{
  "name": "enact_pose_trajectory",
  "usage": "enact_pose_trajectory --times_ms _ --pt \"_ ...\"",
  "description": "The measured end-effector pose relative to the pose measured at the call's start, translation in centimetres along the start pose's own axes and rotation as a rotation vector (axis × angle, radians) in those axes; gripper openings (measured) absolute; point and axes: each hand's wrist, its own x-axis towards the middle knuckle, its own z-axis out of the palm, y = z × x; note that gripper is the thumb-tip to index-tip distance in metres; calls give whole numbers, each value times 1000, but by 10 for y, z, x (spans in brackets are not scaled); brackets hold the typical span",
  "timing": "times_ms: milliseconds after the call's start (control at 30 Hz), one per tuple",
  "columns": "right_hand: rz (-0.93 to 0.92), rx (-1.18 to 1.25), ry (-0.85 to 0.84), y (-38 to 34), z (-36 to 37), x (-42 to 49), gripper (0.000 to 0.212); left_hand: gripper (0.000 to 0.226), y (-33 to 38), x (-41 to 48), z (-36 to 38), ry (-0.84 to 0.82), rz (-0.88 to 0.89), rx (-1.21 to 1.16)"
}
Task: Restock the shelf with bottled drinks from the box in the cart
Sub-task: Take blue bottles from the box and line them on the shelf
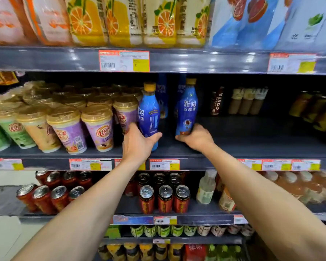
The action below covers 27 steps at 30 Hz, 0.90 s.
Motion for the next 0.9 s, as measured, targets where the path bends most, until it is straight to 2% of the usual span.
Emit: enact_pose_trajectory --times_ms 133,233,433,567,733,900 --pt "13 6 12 -2 5 29 67 64 -8 1 7 -6 22 -20" --pt "12 8 29 -3 6 50 75 60 -18 -2 7 -87 58 71" --pt "18 55 25 -8 8 76 75 48 -22 0 3 -188 62 191" --pt "32 56 33 -8 12 81 72 46 -21 1 4 -192 63 193" --pt "32 72 15 0 7 75 82 53 -15 8 15 -145 80 221" --pt "1 -162 -61 8 -7 41 68 68 -1 34 44 -156 48 296"
